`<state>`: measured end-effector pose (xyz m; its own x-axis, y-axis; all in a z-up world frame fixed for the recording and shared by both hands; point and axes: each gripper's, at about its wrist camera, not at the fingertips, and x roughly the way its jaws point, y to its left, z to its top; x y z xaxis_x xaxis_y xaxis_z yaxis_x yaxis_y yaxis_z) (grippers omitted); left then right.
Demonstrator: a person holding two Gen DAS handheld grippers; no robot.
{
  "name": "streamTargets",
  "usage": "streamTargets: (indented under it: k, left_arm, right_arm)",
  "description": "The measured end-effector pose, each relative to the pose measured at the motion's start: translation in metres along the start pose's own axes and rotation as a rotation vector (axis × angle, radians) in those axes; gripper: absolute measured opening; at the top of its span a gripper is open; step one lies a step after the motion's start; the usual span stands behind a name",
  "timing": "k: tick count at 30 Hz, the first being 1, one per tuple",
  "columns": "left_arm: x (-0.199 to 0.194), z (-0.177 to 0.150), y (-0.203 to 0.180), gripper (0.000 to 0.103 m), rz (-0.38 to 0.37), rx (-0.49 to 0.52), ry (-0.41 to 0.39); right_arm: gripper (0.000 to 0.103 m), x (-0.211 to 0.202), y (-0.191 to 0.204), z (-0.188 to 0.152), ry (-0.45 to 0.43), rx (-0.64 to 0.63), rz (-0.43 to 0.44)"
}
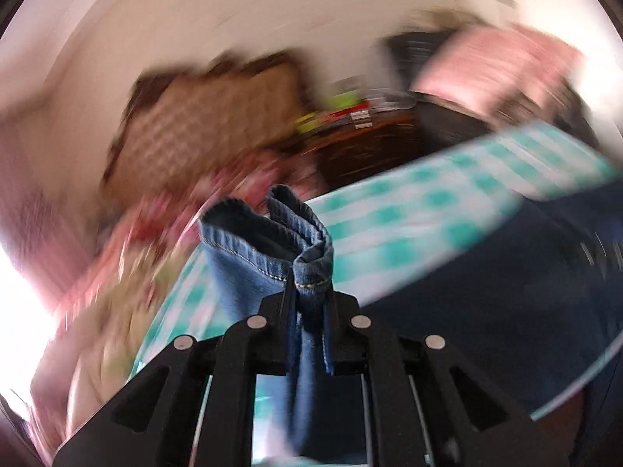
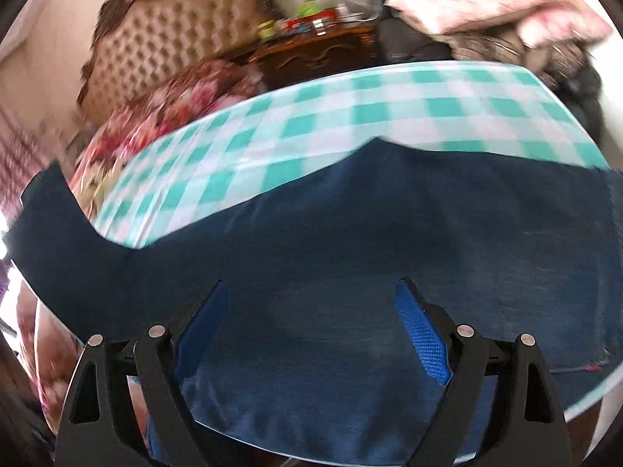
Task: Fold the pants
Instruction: 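Lift the gripped leg hem up with the left tool, then lay the leg hem over the jeans with the left tool and open it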
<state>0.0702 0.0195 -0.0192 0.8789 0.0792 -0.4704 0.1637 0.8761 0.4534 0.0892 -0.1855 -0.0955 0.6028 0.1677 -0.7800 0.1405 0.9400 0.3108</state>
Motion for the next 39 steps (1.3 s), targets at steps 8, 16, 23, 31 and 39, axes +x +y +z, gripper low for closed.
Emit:
streamTargets:
  k: [8, 16, 23, 31, 39]
  left_arm:
    - [0.010, -0.068, -0.193, 0.028, -0.111, 0.311, 0.005]
    - [-0.007, -0.077, -0.179, 0.055, -0.140, 0.239, -0.015]
    - [-0.015, -0.071, -0.158, 0.047, -0.344, 0.099, 0.013]
    - [0.014, -0.064, -0.113, 0.032, -0.479, -0.229, 0.134]
    - [0.022, -0.060, -0.140, 0.013, -0.512, -0.115, 0.126]
  right_arm:
    - [0.084, 0.003, -0.064, -0.019, 0.062, 0.118, -0.033]
    - [0.084, 0.017, -0.080, -0.019, 0.111, 0.157, 0.032]
    - [0.084, 0.030, -0.055, -0.020, 0.176, 0.110, 0.115]
    - [0.077, 0.040, -0.041, -0.024, 0.220, 0.107, 0.175]
    - [0.077, 0.041, -0.036, -0.023, 0.220, 0.106, 0.165]
